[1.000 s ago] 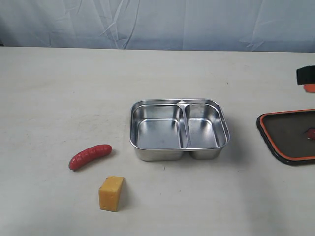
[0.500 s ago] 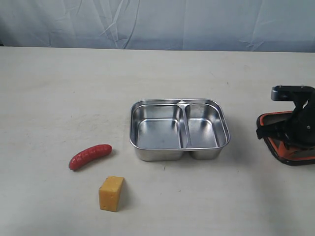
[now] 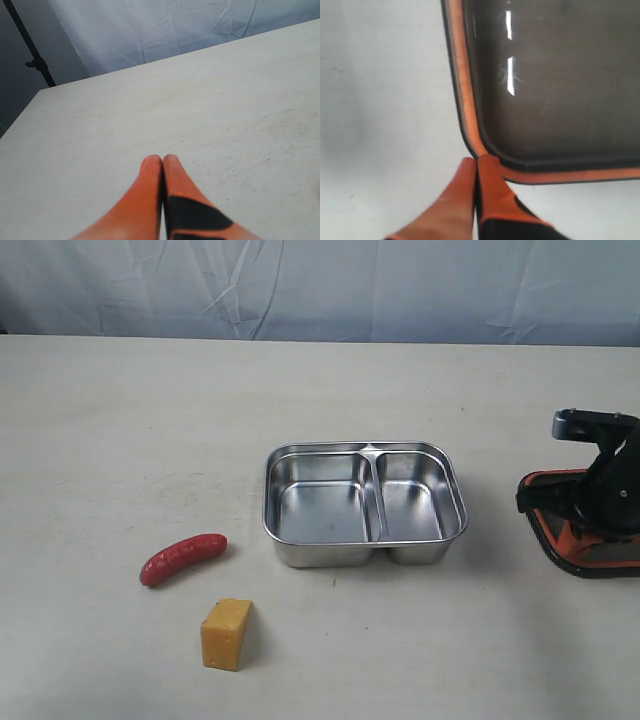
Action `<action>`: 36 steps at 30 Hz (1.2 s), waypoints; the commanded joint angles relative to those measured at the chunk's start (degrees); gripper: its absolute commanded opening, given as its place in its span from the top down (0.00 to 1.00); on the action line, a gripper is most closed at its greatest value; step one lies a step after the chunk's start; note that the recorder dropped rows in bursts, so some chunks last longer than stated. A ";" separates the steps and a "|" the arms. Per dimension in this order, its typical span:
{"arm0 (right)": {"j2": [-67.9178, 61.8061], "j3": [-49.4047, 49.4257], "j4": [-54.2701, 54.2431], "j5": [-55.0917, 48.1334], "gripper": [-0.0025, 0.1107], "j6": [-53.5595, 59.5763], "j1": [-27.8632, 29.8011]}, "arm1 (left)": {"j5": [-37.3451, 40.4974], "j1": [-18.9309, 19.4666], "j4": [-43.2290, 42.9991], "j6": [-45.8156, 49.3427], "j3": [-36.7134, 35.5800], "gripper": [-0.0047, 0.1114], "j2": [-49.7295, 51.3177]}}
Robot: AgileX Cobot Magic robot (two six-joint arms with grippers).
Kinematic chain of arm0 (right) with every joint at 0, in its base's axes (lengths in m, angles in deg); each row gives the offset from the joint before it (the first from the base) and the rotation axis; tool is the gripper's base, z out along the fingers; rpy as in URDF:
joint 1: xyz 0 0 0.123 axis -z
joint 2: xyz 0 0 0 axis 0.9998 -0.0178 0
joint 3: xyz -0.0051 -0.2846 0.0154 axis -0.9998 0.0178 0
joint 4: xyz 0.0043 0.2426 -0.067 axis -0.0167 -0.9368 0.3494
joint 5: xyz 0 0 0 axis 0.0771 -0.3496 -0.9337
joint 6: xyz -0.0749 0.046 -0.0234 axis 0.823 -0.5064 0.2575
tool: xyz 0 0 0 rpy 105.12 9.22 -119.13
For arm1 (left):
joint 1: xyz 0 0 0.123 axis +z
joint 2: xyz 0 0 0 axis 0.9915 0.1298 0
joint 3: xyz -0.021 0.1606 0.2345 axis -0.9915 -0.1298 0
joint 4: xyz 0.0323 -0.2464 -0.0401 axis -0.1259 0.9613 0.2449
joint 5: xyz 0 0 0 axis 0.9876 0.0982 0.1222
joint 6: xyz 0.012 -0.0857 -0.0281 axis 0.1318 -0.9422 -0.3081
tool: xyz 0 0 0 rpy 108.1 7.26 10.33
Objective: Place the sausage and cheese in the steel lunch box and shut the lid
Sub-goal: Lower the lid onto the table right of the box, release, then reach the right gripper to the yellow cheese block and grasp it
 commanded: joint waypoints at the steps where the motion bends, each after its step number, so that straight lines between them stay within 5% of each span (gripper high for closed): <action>1: 6.23 0.10 1.08 -1.39 0.99 -2.54 0.21 | -0.78 0.15 0.01 -0.23 -0.10 0.96 -0.30; 6: 13.72 0.10 1.74 -3.14 0.99 -2.64 0.21 | -0.78 0.15 0.01 -0.23 -0.10 0.96 -0.30; 10: 19.34 0.10 -11.48 -6.97 0.99 6.54 -1.95 | -0.78 0.15 0.01 -0.23 -0.10 0.96 -0.30; 14: 23.29 0.10 -33.34 -7.14 0.99 28.40 -12.29 | -0.78 0.15 0.01 -0.23 -0.10 0.96 -0.30; 17: 23.00 0.00 -36.81 0.87 0.99 32.42 -22.68 | -0.78 0.15 0.01 -0.23 -0.10 0.96 -0.30; 20: 19.18 -2.15 -30.56 3.25 0.96 28.79 -32.14 | -0.78 0.15 0.01 -0.23 -0.10 0.96 -0.30; 27: 5.43 -14.26 -6.22 1.72 0.57 0.91 -47.58 | -0.78 0.15 0.01 -0.23 -0.10 0.96 -0.30; 30: 0.52 -19.59 -0.63 -4.37 0.55 -11.95 -49.96 | -0.78 0.15 0.01 -0.23 -0.10 0.96 -0.30; 36: -6.22 -26.40 -4.19 -6.19 0.55 -15.16 -54.55 | -0.78 0.15 0.01 -0.23 -0.10 0.96 -0.30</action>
